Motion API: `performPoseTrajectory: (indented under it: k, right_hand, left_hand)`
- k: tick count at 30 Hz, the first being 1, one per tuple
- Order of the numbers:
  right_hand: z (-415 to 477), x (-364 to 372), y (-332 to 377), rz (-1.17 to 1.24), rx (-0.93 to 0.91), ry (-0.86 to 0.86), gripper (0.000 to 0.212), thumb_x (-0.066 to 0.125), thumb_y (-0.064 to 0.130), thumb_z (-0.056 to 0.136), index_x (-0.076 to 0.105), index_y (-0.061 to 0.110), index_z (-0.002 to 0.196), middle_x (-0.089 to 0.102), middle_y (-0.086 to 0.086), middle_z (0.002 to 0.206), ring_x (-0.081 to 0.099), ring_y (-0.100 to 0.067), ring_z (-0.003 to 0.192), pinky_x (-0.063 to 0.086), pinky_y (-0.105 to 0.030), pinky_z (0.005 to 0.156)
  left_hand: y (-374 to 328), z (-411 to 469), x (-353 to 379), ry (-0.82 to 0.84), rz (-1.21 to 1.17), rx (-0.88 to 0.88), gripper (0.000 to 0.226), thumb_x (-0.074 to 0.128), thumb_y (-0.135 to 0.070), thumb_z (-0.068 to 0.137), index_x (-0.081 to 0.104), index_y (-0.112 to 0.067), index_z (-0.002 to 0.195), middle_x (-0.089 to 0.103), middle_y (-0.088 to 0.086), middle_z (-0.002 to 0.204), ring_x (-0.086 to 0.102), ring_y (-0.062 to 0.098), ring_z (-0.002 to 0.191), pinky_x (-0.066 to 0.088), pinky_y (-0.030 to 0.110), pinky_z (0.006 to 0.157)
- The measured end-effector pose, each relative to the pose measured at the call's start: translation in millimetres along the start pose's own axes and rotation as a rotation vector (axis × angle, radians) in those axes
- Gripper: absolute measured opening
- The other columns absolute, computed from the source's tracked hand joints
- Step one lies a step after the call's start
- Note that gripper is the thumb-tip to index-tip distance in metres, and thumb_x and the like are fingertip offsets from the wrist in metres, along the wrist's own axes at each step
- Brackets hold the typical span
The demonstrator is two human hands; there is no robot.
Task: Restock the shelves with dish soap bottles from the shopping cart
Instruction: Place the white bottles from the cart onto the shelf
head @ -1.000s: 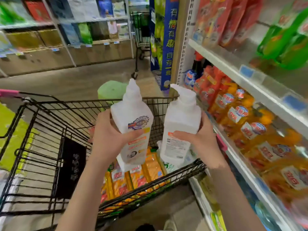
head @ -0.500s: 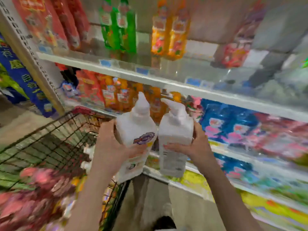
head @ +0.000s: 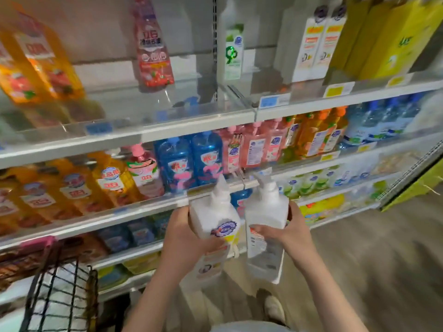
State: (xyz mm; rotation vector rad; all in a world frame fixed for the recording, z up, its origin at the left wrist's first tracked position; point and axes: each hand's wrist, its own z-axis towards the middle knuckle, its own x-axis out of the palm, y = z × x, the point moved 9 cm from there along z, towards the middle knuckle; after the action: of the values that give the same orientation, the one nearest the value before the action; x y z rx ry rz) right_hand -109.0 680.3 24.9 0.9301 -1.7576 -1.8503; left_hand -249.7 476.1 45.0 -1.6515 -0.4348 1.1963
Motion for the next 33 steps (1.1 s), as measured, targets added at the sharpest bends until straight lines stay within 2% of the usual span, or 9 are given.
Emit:
performPoseTrajectory:
  k: [7,10,13,16,20,23,26,30,33]
  right_hand:
    - [77.3,-106.8,24.8,0.067,-0.061,-0.051,0.098,0.087,0.044,0.031,0.054,0.027,0.121,0.067,0.008,0.107,0.065,-0.008,0.097,0.055,-0.030,0.075]
    - [119.7,-153.4,60.7,0.139,-0.159,-0.044,0.090,0.086,0.038,0.028,0.055,0.036,0.112,0.069,0.013,0.101,0.066,-0.002,0.092,0.053,-0.021,0.066]
    - [160.3,-197.2,102.1,0.221,-0.274,-0.027,0.090,0.086,0.031,0.030,0.056,0.034,0.115,0.069,0.008,0.107,0.066,-0.009,0.097,0.054,-0.021,0.067]
    - [200.3,-237.1,144.8,0.228,-0.389,-0.015,0.110,0.093,0.039,0.026,0.053,0.020,0.127,0.065,-0.007,0.119,0.063,-0.024,0.108,0.056,-0.039,0.079]
    - [246.4,-276.1,183.8,0.224,-0.474,-0.010,0.120,0.095,0.044,0.027,0.048,0.010,0.132,0.062,-0.018,0.122,0.061,-0.036,0.109,0.055,-0.044,0.079]
    - [272.6,-291.9,212.2,0.186,-0.553,-0.009,0.117,0.093,0.048,0.031,0.047,0.014,0.133,0.061,-0.013,0.124,0.060,-0.035,0.111,0.054,-0.054,0.080]
    - [295.0,-297.4,235.2,0.148,-0.624,0.021,0.114,0.093,0.043,0.035,0.043,0.018,0.135,0.058,-0.006,0.129,0.057,-0.026,0.117,0.052,-0.047,0.088]
    - [321.5,-299.5,247.8,0.139,-0.666,0.061,0.099,0.085,0.028,0.038,0.044,0.031,0.128,0.059,0.017,0.121,0.058,0.001,0.111,0.050,-0.015,0.080]
    - [341.1,-296.4,248.6,0.085,-0.653,0.116,0.094,0.084,0.029,0.039,0.044,0.035,0.124,0.059,0.027,0.115,0.057,0.004,0.108,0.048,-0.010,0.077]
  left_hand:
    - [-106.8,51.4,68.9,-0.024,-0.036,0.209,0.080,0.089,-0.048,0.032,0.047,-0.049,0.100,0.049,-0.026,0.104,0.051,-0.009,0.099,0.042,0.016,0.077]
    - [-172.5,76.8,86.4,-0.095,-0.040,0.330,0.085,0.080,-0.060,0.031,0.044,-0.052,0.108,0.047,-0.032,0.108,0.047,-0.015,0.104,0.039,0.009,0.081]
    - [-233.4,102.6,102.6,-0.139,-0.048,0.389,0.089,0.078,-0.064,0.028,0.049,-0.048,0.110,0.053,-0.026,0.111,0.049,-0.013,0.104,0.040,0.006,0.078]
    - [-283.2,134.8,122.4,-0.138,-0.036,0.441,0.102,0.076,-0.077,0.019,0.058,-0.030,0.108,0.062,-0.017,0.104,0.058,-0.005,0.098,0.042,0.004,0.071]
    - [-336.9,173.1,151.1,-0.033,0.001,0.494,0.095,0.090,-0.056,0.040,0.052,-0.022,0.120,0.061,0.002,0.121,0.055,0.009,0.113,0.050,0.034,0.088]
    - [-379.4,190.9,140.6,-0.245,-0.012,0.679,0.090,0.092,-0.049,0.042,0.048,-0.026,0.118,0.057,-0.004,0.117,0.057,0.013,0.112,0.051,0.039,0.088]
    - [-402.6,212.6,146.8,-0.302,0.054,0.745,0.099,0.091,-0.053,0.040,0.050,-0.020,0.124,0.057,-0.004,0.119,0.054,0.015,0.116,0.050,0.037,0.091]
    - [-422.8,229.3,150.3,-0.339,0.202,0.822,0.098,0.092,-0.045,0.043,0.054,-0.010,0.126,0.053,-0.002,0.117,0.048,0.007,0.111,0.034,0.004,0.091]
    - [-425.8,245.9,161.1,-0.318,0.292,0.816,0.096,0.084,-0.057,0.047,0.055,-0.010,0.126,0.053,-0.001,0.115,0.042,0.002,0.108,0.027,-0.002,0.087]
